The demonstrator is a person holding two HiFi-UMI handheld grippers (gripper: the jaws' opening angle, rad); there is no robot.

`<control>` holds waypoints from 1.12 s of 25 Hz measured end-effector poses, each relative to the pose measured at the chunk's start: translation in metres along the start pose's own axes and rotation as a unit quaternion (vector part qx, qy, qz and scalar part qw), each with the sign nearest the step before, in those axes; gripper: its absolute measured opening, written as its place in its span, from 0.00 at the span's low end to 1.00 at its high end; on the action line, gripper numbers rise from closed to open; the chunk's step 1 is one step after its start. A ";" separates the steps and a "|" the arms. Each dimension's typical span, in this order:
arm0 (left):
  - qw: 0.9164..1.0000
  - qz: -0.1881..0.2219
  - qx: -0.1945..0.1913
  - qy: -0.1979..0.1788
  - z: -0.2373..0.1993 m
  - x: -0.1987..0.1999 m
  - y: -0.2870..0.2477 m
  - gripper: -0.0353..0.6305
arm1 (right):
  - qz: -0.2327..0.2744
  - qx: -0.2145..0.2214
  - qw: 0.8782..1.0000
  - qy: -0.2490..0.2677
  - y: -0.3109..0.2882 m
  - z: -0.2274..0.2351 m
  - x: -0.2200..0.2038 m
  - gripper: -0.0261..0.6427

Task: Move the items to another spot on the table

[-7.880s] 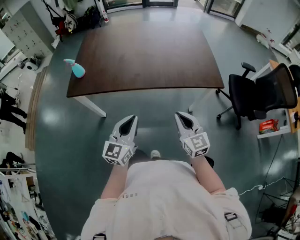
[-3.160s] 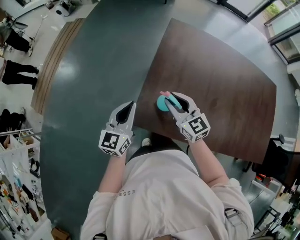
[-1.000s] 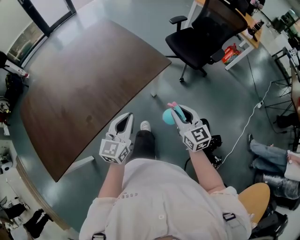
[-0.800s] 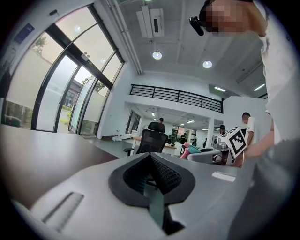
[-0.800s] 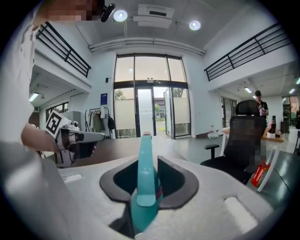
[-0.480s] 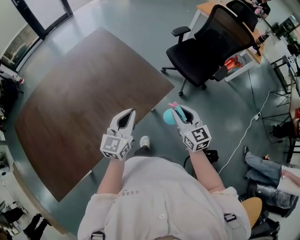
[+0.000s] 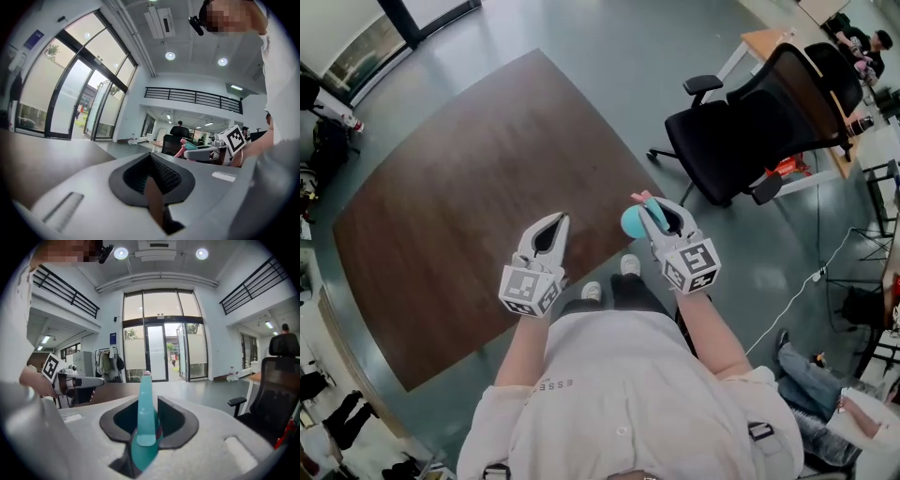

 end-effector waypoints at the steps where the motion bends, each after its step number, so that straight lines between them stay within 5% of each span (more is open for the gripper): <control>1: 1.000 0.001 0.013 0.000 -0.005 0.000 -0.003 0.08 | -0.002 0.014 1.000 0.001 -0.011 0.004 0.000 0.17; 15: 0.985 0.029 0.172 -0.015 -0.046 0.007 -0.036 0.08 | -0.016 0.201 0.979 0.017 -0.143 0.035 -0.002 0.17; 28: 0.969 0.028 0.245 -0.011 -0.053 -0.018 -0.035 0.08 | -0.024 0.273 0.961 0.033 -0.177 0.047 -0.040 0.17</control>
Point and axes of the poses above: the fingertips, and each gripper's own axes: y backward along the fingers, z to its right, x out of its top, the point moved 5 cm from there along y, backward along the fingers, and after that the axes turned 11 degrees about z, right-handed, at the moved point
